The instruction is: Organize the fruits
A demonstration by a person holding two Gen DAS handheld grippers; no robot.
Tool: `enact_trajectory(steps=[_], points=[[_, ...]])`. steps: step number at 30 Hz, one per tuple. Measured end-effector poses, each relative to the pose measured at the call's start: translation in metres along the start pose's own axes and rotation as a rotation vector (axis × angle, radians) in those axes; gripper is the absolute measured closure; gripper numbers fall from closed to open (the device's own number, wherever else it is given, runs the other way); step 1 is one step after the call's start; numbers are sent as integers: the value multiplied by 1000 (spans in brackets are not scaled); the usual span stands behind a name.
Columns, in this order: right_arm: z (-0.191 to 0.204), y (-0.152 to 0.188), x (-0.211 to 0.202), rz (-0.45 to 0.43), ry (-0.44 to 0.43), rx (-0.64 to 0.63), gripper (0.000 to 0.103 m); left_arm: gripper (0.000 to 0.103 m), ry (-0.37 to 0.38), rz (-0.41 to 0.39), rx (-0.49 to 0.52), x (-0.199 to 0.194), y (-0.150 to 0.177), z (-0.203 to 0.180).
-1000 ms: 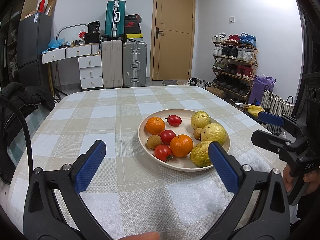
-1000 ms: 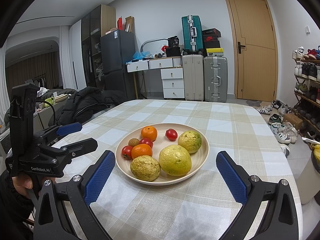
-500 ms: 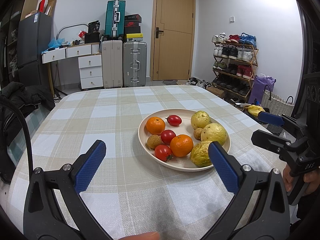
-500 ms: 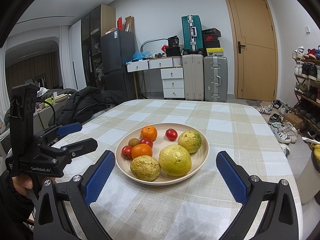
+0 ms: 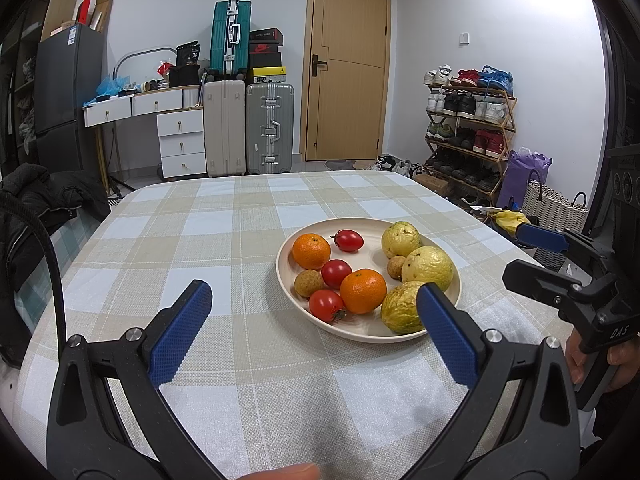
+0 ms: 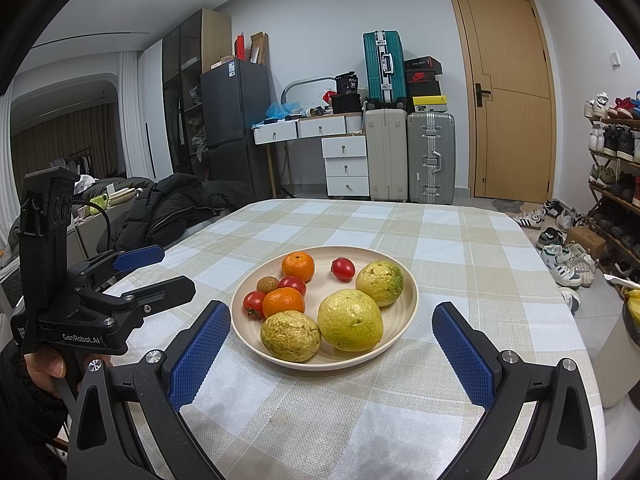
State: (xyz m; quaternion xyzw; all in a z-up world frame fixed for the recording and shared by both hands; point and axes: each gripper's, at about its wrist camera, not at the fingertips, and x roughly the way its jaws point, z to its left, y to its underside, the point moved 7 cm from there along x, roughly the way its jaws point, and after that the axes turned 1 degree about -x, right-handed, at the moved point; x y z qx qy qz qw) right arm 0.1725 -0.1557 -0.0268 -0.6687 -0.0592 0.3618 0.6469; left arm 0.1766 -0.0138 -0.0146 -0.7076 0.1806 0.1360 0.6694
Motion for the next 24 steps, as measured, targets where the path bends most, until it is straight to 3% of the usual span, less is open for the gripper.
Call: enact_trajectory(steps=[24], points=[[0,0,0,1,0,1,0,1,2,-3,1,1,1,1]])
